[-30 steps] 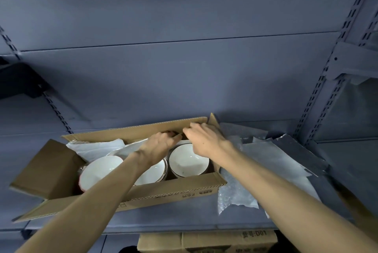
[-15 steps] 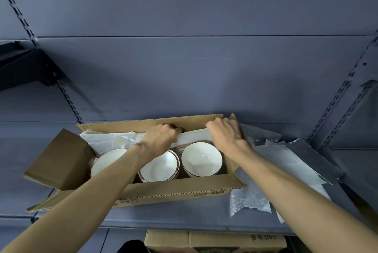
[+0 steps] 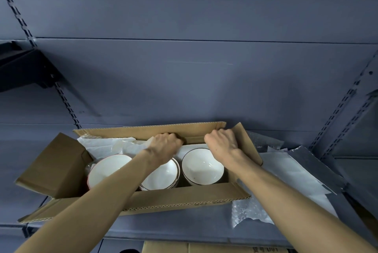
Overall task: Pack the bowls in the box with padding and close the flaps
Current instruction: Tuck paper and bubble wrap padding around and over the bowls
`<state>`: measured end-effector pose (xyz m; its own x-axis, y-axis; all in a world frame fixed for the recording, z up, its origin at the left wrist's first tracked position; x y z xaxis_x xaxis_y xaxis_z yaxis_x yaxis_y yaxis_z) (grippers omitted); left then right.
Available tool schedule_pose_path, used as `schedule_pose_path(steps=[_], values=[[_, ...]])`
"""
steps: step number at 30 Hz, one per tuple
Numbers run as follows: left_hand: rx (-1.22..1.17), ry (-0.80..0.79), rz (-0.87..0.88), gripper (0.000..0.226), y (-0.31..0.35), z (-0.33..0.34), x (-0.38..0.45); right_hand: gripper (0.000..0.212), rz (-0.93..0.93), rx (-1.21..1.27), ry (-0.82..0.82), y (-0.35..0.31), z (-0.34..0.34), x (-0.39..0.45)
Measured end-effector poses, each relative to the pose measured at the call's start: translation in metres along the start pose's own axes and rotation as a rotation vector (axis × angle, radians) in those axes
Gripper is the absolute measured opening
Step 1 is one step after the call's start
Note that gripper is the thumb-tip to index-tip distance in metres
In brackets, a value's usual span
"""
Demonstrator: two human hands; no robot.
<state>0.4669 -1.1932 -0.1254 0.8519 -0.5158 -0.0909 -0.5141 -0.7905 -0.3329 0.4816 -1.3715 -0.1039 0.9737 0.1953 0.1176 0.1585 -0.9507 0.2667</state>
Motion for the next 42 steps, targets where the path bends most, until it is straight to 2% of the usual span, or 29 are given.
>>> schedule_pose_path(steps=[4, 8, 12, 16, 18, 20, 25, 29, 31, 33, 35, 38, 40, 42], values=[[-0.076, 0.016, -0.007, 0.04, 0.0, 0.0, -0.003, 0.027, -0.005, 0.038, -0.031, 0.002, 0.0, 0.003], [-0.267, 0.05, -0.087, 0.042, -0.013, -0.006, -0.011, 0.004, 0.029, 0.177, -0.039, 0.012, -0.009, 0.001], [-0.311, 0.119, -0.073, 0.032, -0.016, -0.023, -0.016, 0.012, 0.048, 0.248, 0.066, 0.02, -0.017, -0.006], [-0.231, 0.231, -0.032, 0.025, -0.01, -0.042, -0.02, 0.018, 0.027, 0.228, 0.151, 0.024, -0.017, -0.012], [-0.171, 0.349, 0.012, 0.024, -0.005, -0.053, -0.024, 0.022, 0.012, 0.209, 0.162, 0.023, -0.015, -0.014], [-0.124, 0.489, 0.059, 0.011, 0.0, -0.064, -0.033, 0.024, -0.008, 0.19, 0.146, 0.023, -0.014, -0.016], [-0.039, 0.667, -0.067, 0.01, -0.013, -0.061, -0.081, 0.032, -0.016, 0.161, 0.115, 0.022, -0.014, -0.015], [-0.023, 0.599, -0.181, 0.027, -0.045, -0.038, -0.122, 0.026, 0.023, 0.179, 0.131, 0.014, -0.015, -0.016], [-0.026, 0.547, -0.19, 0.019, -0.055, -0.028, -0.136, 0.017, 0.021, 0.261, 0.2, 0.007, -0.019, -0.016], [-0.052, 0.49, -0.213, 0.022, -0.062, -0.02, -0.145, 0.01, -0.044, 0.403, 0.237, -0.008, -0.024, -0.015], [-0.081, 0.418, -0.263, 0.026, -0.067, -0.012, -0.149, 0.014, -0.142, 0.543, 0.171, -0.031, -0.028, -0.015], [-0.123, 0.389, -0.333, 0.025, -0.07, -0.006, -0.151, 0.018, -0.222, 0.599, 0.036, -0.064, -0.036, -0.013], [-0.134, 0.385, -0.342, 0.022, -0.071, -0.005, -0.148, 0.015, -0.254, 0.622, 0.055, -0.082, -0.041, -0.012], [-0.138, 0.369, -0.333, 0.022, -0.07, -0.005, -0.143, 0.027, -0.285, 0.66, 0.124, -0.094, -0.046, -0.011]])
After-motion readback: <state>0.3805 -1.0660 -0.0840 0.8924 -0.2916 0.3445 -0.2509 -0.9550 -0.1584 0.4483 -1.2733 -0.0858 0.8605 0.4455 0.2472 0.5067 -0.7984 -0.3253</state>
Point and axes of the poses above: each hand's wrist, its own x-axis towards the middle knuckle, its own z-axis out of the palm, y = z × x, the point moved 2 cm from there along x, towards the middle knuckle, and after that the axes turned 14 degrees about z, right-handed, at the moved point
